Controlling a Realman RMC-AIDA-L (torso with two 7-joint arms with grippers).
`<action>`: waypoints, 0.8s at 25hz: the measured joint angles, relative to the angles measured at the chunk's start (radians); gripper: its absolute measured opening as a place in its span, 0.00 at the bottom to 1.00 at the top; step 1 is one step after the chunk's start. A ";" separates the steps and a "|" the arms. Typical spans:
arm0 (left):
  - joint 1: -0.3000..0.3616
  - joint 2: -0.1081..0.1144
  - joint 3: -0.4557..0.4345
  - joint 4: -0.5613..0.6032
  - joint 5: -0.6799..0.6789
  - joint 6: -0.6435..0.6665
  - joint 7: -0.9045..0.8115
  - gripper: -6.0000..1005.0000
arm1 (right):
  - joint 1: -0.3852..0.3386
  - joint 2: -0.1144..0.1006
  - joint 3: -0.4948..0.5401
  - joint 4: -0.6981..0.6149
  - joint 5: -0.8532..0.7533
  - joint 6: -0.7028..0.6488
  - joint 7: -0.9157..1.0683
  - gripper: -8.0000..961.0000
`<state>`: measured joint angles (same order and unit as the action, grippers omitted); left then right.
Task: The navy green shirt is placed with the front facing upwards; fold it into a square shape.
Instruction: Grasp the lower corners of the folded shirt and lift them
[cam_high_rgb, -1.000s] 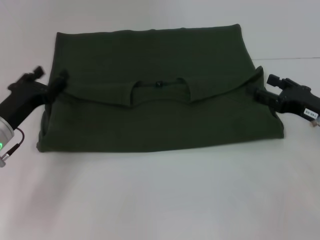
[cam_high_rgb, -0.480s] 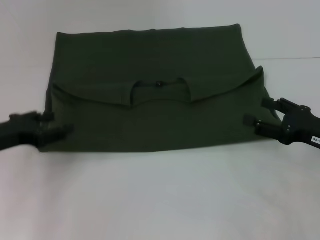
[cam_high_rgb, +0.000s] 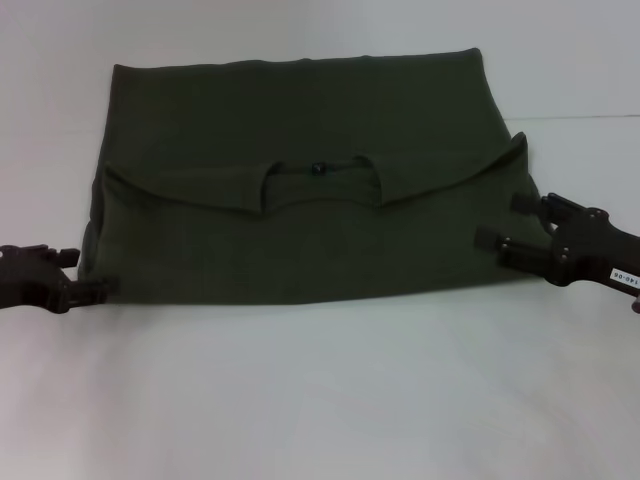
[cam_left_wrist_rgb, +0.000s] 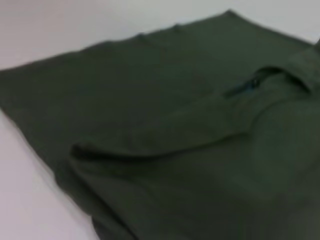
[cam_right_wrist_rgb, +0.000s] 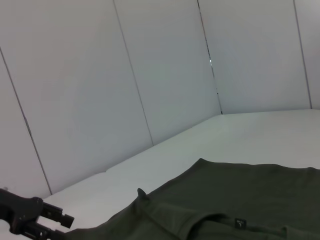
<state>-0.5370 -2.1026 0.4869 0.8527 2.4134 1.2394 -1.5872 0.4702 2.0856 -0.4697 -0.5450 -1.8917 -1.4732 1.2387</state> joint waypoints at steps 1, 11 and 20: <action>-0.002 0.000 0.010 -0.002 0.011 -0.005 -0.007 0.72 | 0.001 0.000 0.000 0.000 -0.001 0.000 0.001 0.95; -0.025 0.000 0.039 -0.015 0.063 -0.010 -0.044 0.72 | 0.003 0.001 0.001 0.002 -0.001 0.002 0.003 0.95; -0.026 -0.006 0.091 -0.009 0.101 -0.029 -0.053 0.64 | 0.000 0.001 0.009 0.002 0.002 0.002 0.006 0.94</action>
<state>-0.5631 -2.1088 0.5783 0.8433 2.5144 1.2106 -1.6406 0.4703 2.0862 -0.4611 -0.5430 -1.8897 -1.4710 1.2452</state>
